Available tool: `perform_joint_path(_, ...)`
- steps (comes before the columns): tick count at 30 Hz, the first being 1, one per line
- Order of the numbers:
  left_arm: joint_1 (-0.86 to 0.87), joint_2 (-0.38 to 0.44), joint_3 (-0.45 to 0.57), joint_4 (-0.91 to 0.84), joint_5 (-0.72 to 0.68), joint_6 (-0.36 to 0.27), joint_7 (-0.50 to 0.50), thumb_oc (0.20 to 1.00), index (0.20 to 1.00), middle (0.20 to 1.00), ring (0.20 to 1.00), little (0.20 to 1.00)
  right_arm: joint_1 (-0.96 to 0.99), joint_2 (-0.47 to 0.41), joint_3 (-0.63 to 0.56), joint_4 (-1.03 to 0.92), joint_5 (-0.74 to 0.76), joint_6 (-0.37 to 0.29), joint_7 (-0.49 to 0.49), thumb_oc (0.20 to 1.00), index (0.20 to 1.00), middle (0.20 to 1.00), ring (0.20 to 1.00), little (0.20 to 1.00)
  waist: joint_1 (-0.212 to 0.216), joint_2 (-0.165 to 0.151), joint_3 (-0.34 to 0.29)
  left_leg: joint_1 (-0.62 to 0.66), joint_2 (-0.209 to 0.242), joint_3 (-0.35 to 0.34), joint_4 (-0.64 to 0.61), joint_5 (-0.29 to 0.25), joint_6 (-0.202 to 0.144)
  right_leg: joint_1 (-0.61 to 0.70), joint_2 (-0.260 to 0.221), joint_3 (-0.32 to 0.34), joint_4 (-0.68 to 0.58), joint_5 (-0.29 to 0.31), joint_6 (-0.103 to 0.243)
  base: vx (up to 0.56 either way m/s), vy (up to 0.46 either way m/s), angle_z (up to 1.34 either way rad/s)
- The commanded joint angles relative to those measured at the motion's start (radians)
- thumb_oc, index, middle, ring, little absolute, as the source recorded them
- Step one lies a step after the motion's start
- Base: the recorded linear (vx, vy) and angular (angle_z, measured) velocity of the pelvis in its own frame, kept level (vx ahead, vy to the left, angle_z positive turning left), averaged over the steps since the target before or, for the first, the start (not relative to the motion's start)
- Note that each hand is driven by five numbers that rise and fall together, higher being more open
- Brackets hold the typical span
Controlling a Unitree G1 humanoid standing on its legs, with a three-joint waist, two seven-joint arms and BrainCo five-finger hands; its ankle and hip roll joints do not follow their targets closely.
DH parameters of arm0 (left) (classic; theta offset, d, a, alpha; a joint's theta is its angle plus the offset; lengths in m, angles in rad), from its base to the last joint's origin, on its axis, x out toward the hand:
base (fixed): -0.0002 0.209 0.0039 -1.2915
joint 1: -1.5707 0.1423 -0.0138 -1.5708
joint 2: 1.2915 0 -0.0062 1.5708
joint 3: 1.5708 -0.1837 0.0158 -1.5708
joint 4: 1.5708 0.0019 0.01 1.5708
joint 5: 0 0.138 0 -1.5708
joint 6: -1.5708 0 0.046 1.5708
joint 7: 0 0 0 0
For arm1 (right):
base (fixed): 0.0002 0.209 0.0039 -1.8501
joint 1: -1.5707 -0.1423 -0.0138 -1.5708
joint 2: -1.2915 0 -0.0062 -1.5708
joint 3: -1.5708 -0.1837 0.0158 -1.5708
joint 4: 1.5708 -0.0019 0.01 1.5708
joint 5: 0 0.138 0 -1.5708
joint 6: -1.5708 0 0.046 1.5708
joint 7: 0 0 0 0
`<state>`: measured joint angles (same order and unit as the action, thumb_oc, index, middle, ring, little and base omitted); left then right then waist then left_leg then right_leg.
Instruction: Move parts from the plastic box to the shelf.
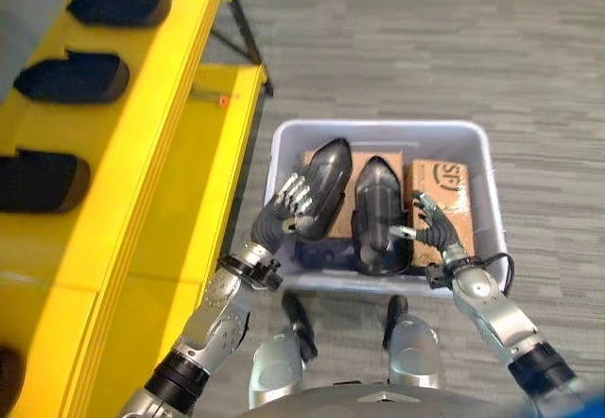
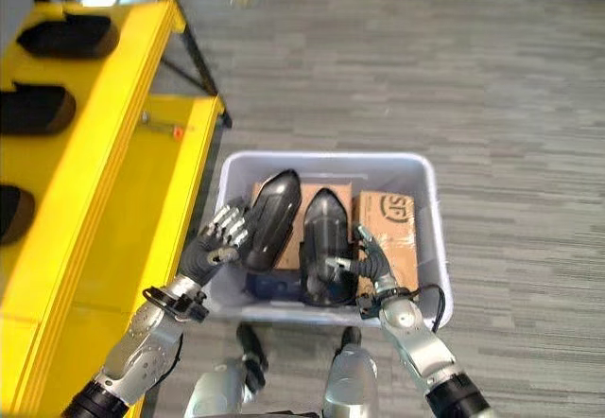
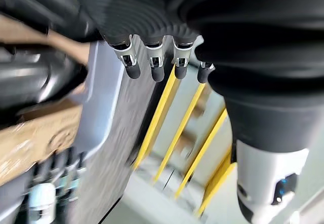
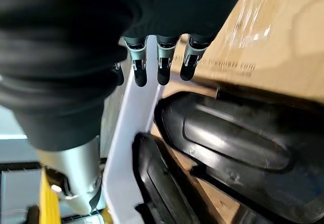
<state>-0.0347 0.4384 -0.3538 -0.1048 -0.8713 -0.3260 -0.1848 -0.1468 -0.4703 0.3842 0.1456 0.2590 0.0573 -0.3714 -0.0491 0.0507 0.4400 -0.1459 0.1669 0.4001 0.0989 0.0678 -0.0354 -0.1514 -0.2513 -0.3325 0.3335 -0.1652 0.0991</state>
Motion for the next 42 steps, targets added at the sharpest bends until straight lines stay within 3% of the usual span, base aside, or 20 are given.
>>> perform_joint_path(1,-0.003,-0.003,0.069,-0.110,-0.025,-0.130,-0.006,1.000,1.000,1.000,1.000,1.000,-0.010,0.033,-0.030,0.004,-0.055,-0.056,-0.176,1.000,1.000,1.000,1.000,1.000,0.008,0.003,-0.024,-0.019,0.051,-0.059,0.041,-0.033,-0.051,-0.005,0.037,0.014,0.040,-0.026,-0.051,-0.07,0.003,0.18)
perform_joint_path(4,-0.022,-0.003,0.086,-0.148,-0.054,-0.184,0.020,1.000,1.000,1.000,1.000,1.000,-0.043,0.055,-0.044,0.050,-0.053,-0.051,-0.227,1.000,1.000,1.000,1.000,1.000,0.022,0.009,-0.002,-0.055,0.048,-0.070,0.066,-0.040,-0.045,-0.042,0.029,0.013,0.077,-0.036,-0.055,-0.06,-0.004,0.15)
perform_joint_path(6,-0.048,-0.019,0.107,-0.174,-0.114,-0.180,0.095,1.000,1.000,1.000,1.000,1.000,-0.074,0.083,-0.046,0.105,-0.012,-0.026,-0.244,1.000,1.000,1.000,1.000,1.000,0.036,0.015,0.017,-0.087,0.045,-0.086,0.086,-0.042,-0.044,-0.074,0.025,0.011,0.116,-0.049,-0.061,-0.06,-0.024,0.09)
perform_joint_path(8,-0.072,-0.033,0.118,-0.170,-0.080,-0.191,0.152,1.000,1.000,1.000,1.000,1.000,-0.101,0.102,-0.044,0.154,0.002,-0.024,-0.255,1.000,1.000,1.000,1.000,1.000,0.048,0.018,0.035,-0.111,0.045,-0.100,0.104,-0.045,-0.044,-0.098,0.024,0.009,0.146,-0.057,-0.067,-0.06,-0.057,0.20)
perform_joint_path(12,-0.096,-0.046,0.129,-0.188,-0.053,-0.142,0.154,1.000,1.000,1.000,1.000,1.000,-0.153,0.118,-0.049,0.222,0.010,0.002,-0.241,1.000,1.000,1.000,1.000,1.000,0.078,0.024,0.077,-0.163,0.035,-0.129,0.135,-0.051,-0.038,-0.153,0.012,0.002,0.210,-0.072,-0.075,-0.05,-0.081,0.21)
perform_joint_path(15,-0.112,-0.046,0.118,-0.184,-0.030,-0.093,0.211,1.000,1.000,1.000,1.000,1.000,-0.191,0.130,-0.031,0.279,0.086,0.022,-0.224,1.000,1.000,1.000,1.000,1.000,0.093,0.026,0.080,-0.199,0.030,-0.135,0.155,-0.057,-0.032,-0.196,0.001,0.000,0.244,-0.076,-0.076,-0.02,-0.053,0.15)
perform_joint_path(20,-0.129,-0.045,0.102,-0.179,-0.014,-0.073,0.197,1.000,1.000,1.000,1.000,1.000,-0.228,0.145,-0.023,0.357,0.136,0.059,-0.199,1.000,1.000,1.000,1.000,1.000,0.109,0.028,0.080,-0.230,0.024,-0.145,0.175,-0.065,-0.026,-0.230,-0.008,-0.001,0.272,-0.081,-0.077,0.00,-0.025,0.06)
perform_joint_path(23,-0.139,-0.038,0.089,-0.190,-0.007,-0.048,0.188,1.000,1.000,1.000,1.000,1.000,-0.273,0.141,-0.019,0.408,0.080,0.081,-0.199,1.000,1.000,1.000,1.000,1.000,0.121,0.033,0.080,-0.248,0.016,-0.154,0.181,-0.068,-0.023,-0.250,-0.014,-0.004,0.284,-0.079,-0.074,0.01,-0.026,0.08)
perform_joint_path(28,-0.174,-0.033,0.072,-0.186,-0.004,-0.013,0.202,1.000,1.000,1.000,1.000,1.000,-0.349,0.142,0.000,0.505,0.155,0.166,-0.103,1.000,1.000,1.000,1.000,1.000,0.136,0.037,0.080,-0.266,0.008,-0.157,0.187,-0.070,-0.022,-0.270,-0.026,-0.007,0.293,-0.075,-0.070,0.00,0.000,0.03)
perform_joint_path(31,-0.186,-0.033,0.062,-0.182,-0.004,-0.007,0.208,1.000,1.000,1.000,1.000,1.000,-0.378,0.151,0.009,0.551,0.211,0.136,-0.068,1.000,1.000,1.000,1.000,1.000,0.143,0.040,0.080,-0.270,0.006,-0.156,0.186,-0.070,-0.020,-0.277,-0.032,-0.011,0.302,-0.076,-0.070,0.00,0.000,0.00)
perform_joint_path(42,-0.216,-0.038,0.034,-0.164,-0.023,0.042,0.186,1.000,1.000,1.000,1.000,1.000,-0.550,0.130,-0.070,0.641,0.239,-0.034,-0.119,1.000,1.000,1.000,1.000,1.000,0.174,0.065,0.080,-0.267,-0.011,-0.161,0.181,-0.068,-0.016,-0.277,-0.053,-0.033,0.327,-0.079,-0.065,0.01,0.010,0.05)
